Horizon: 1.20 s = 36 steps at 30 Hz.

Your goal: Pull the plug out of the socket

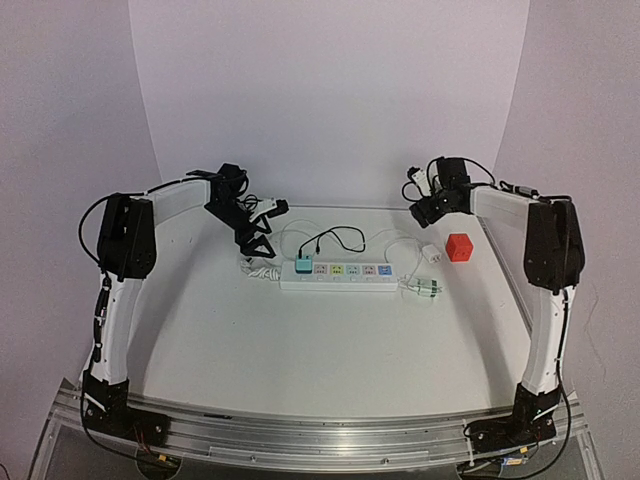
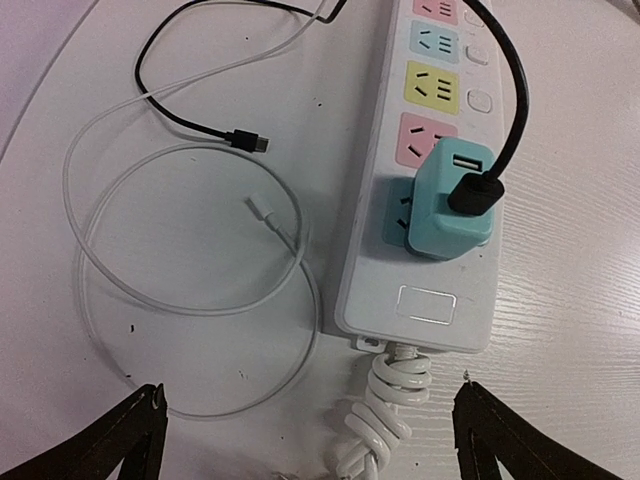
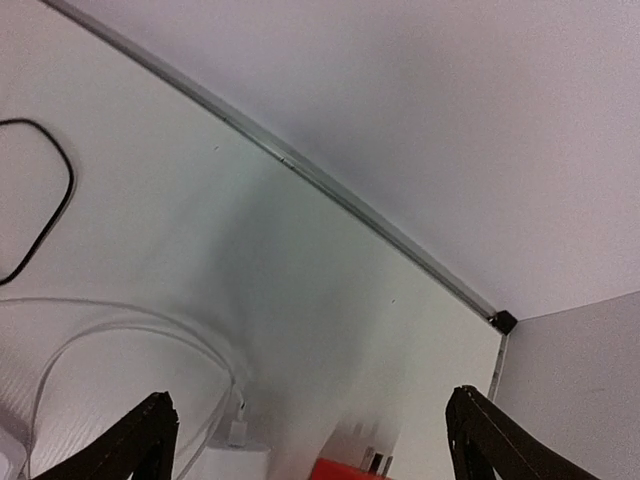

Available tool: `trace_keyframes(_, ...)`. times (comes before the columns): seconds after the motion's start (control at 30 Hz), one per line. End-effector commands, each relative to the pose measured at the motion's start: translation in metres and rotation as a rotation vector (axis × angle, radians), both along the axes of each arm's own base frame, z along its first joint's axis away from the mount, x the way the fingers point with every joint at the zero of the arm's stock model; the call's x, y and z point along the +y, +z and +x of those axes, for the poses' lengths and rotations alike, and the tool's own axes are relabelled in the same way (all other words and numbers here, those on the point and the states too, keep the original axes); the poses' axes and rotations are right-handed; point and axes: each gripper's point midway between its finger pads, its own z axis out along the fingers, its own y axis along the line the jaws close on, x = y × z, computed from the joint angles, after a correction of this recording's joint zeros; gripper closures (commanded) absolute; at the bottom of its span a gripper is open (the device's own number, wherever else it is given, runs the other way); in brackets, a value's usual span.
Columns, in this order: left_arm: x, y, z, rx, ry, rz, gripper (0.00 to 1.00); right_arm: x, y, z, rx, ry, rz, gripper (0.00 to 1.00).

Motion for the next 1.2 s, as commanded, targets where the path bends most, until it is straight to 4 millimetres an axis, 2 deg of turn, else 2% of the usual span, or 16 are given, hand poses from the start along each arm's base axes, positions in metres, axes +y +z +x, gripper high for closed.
trace_keyframes(0.0, -0.003, 0.029, -0.004, -0.039, -0.011, -0.032, 0.01, 0.017, 0.047, -0.056, 0.057, 0.151, 0.078, 0.11)
trace_keyframes(0.07, -0.003, 0.027, -0.004, -0.031, -0.01, -0.032, 0.01, 0.032, 0.045, -0.091, 0.128, 0.266, 0.135, 0.11)
trace_keyframes(0.13, -0.003, 0.025, -0.005, -0.025, -0.009, -0.031, 0.01, 0.043, 0.033, -0.127, 0.206, 0.363, 0.186, 0.11)
trace_keyframes(0.2, -0.003, 0.022, -0.006, -0.02, -0.011, -0.029, 0.01, 0.046, 0.019, -0.156, 0.275, 0.43, 0.21, 0.12)
trace_keyframes(0.27, -0.002, 0.021, -0.006, -0.018, -0.013, -0.026, 0.01, 0.045, -0.005, -0.188, 0.387, 0.497, 0.194, 0.13)
trace_keyframes(0.33, -0.003, 0.019, -0.006, -0.018, -0.015, -0.026, 0.0, 0.041, -0.031, -0.206, 0.483, 0.52, 0.165, 0.14)
trace_keyframes(0.4, -0.004, 0.02, -0.005, -0.018, -0.016, -0.032, 0.01, 0.035, -0.051, -0.21, 0.545, 0.512, 0.127, 0.14)
trace_keyframes(0.5, -0.005, 0.023, -0.006, -0.014, -0.016, -0.044, 0.01, 0.032, -0.068, -0.204, 0.575, 0.519, 0.083, 0.13)
trace_keyframes(0.53, -0.006, 0.023, -0.006, -0.012, -0.017, -0.045, 0.01, 0.032, -0.071, -0.2, 0.577, 0.524, 0.073, 0.06)
trace_keyframes(0.6, -0.005, 0.023, -0.008, -0.008, -0.016, -0.042, 0.01, 0.034, -0.08, -0.196, 0.591, 0.539, 0.06, 0.03)
trace_keyframes(0.83, -0.001, 0.019, -0.012, 0.001, -0.017, -0.019, 0.01, 0.029, -0.117, -0.193, 0.663, 0.522, -0.031, 0.03)
trace_keyframes(0.93, -0.001, 0.019, -0.012, -0.002, -0.021, -0.018, 0.01, 0.026, -0.122, -0.186, 0.672, 0.484, -0.045, 0.09)
trace_keyframes(1.07, -0.001, 0.02, -0.011, 0.0, -0.019, -0.024, 0.01, 0.02, -0.13, -0.184, 0.693, 0.435, -0.06, 0.26)
trace_keyframes(1.17, -0.001, 0.02, -0.011, 0.001, -0.019, -0.024, 0.01, 0.01, -0.139, -0.183, 0.715, 0.376, -0.089, 0.35)
